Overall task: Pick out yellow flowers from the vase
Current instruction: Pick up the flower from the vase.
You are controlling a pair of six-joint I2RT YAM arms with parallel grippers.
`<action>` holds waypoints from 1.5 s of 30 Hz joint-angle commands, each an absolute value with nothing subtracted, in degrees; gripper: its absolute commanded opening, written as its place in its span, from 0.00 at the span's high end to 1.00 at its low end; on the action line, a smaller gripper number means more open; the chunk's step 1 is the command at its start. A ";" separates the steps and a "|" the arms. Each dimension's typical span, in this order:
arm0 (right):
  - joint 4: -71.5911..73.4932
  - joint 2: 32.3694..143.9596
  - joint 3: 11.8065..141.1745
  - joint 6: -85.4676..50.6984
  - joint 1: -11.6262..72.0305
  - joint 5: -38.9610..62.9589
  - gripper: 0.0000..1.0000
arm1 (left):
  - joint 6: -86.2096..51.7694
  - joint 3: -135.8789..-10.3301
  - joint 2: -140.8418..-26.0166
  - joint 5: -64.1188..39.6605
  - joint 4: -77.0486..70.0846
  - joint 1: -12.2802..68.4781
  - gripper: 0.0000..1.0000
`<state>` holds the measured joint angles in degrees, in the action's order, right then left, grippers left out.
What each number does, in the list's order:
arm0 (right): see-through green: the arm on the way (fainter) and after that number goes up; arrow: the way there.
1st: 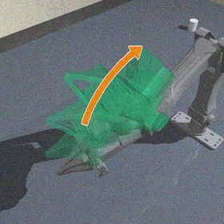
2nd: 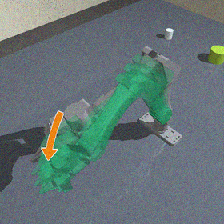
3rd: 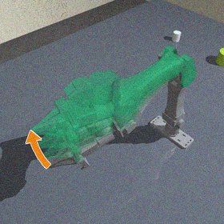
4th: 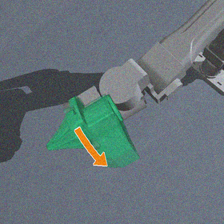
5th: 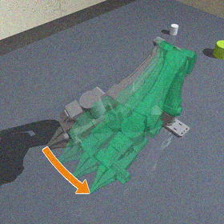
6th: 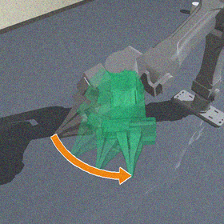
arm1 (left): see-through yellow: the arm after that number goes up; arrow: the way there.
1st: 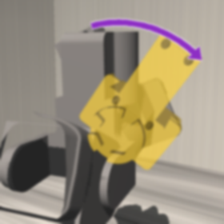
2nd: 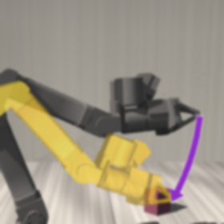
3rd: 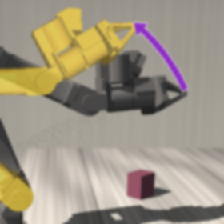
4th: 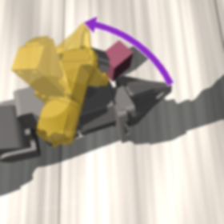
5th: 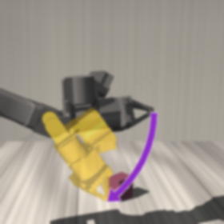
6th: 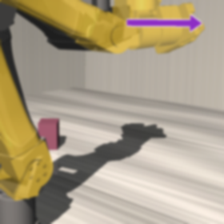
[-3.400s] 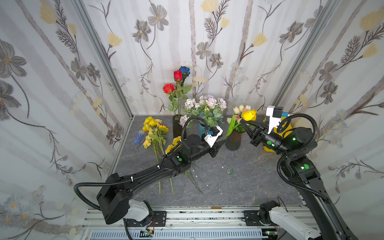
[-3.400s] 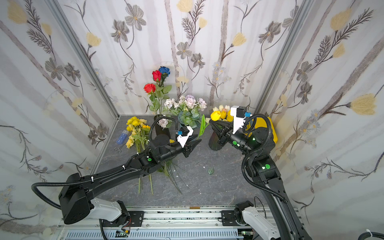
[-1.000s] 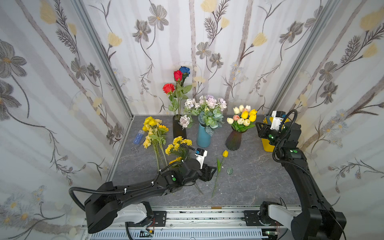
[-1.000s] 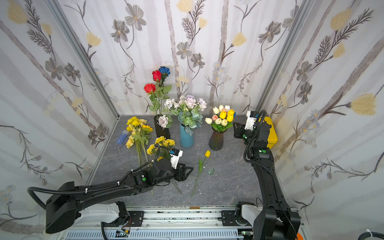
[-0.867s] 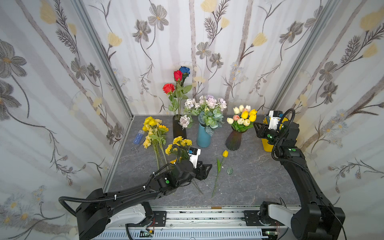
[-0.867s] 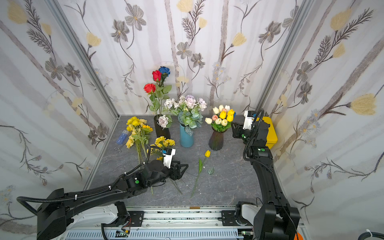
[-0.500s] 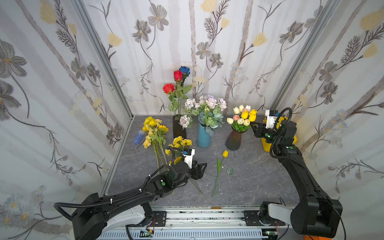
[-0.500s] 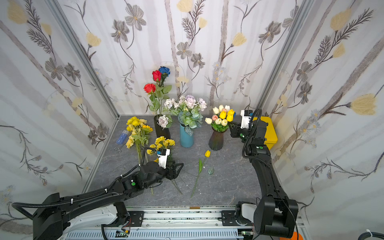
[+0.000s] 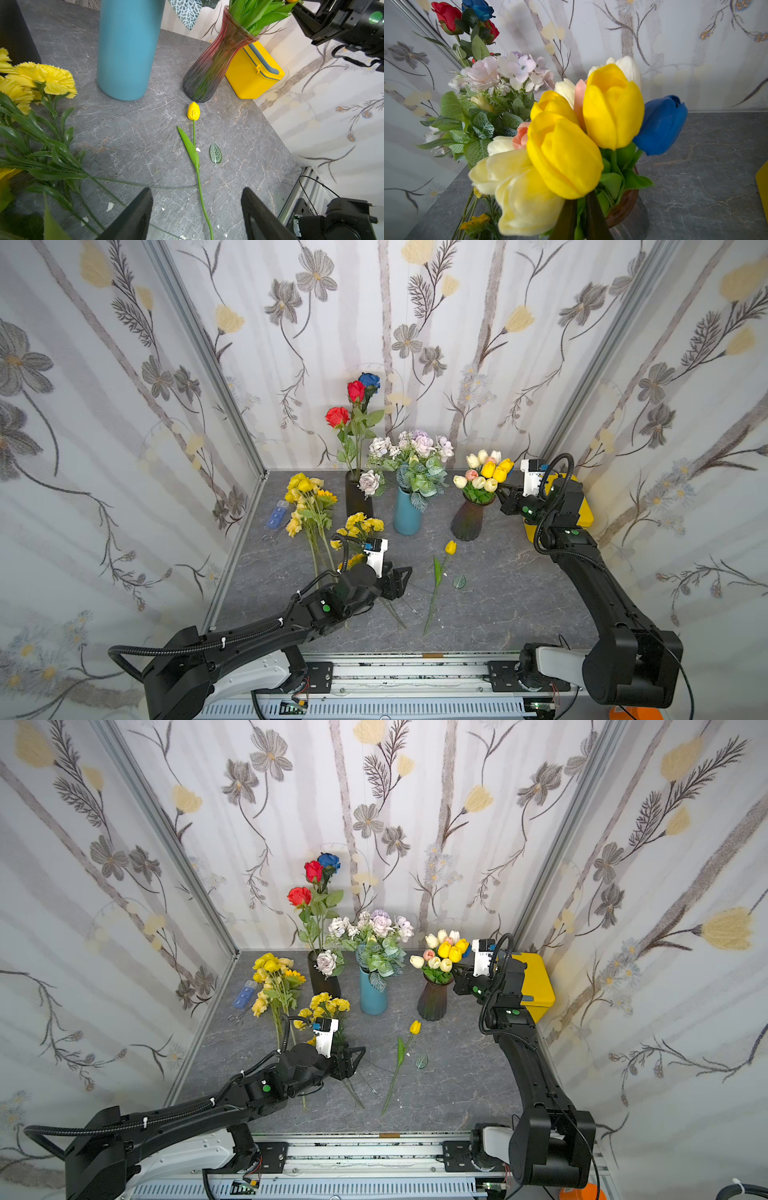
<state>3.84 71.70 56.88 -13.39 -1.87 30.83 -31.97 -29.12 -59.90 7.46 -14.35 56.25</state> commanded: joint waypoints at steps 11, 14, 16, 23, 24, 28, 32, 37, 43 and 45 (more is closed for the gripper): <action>6.87 72.26 59.32 -12.66 -1.14 26.90 0.80 | -32.59 -28.73 -60.38 8.13 -17.10 55.90 0.29; 8.16 72.52 59.33 -12.66 -0.80 25.87 0.79 | -32.63 -28.72 -60.47 8.00 -17.22 55.90 0.28; 8.43 73.03 59.75 -12.45 -0.64 25.48 0.79 | -32.69 -28.71 -60.39 8.00 -17.21 55.90 0.28; 12.73 72.62 57.23 -10.38 0.77 22.58 0.66 | -32.85 -28.41 -59.99 8.35 -17.14 55.79 0.28; 13.69 72.41 56.61 -9.68 1.25 22.38 0.66 | -32.84 -28.40 -59.99 8.35 -17.14 55.77 0.27; 15.15 71.79 55.46 -7.27 3.05 19.59 0.66 | -32.79 -28.45 -60.21 8.17 -17.08 55.81 0.27; 16.32 71.53 54.91 -7.19 3.19 19.54 0.68 | -32.82 -28.60 -60.46 8.12 -17.13 55.72 0.26; 16.28 70.10 54.60 -7.95 3.09 18.92 0.77 | -32.87 -28.61 -60.56 8.07 -17.11 55.79 0.26; 15.29 69.33 54.85 -8.69 3.01 19.19 0.87 | -32.76 -28.65 -60.49 8.08 -16.90 55.64 0.25; 14.73 68.60 54.81 -9.04 2.99 18.95 0.87 | -32.75 -28.58 -60.47 8.17 -16.90 55.62 0.25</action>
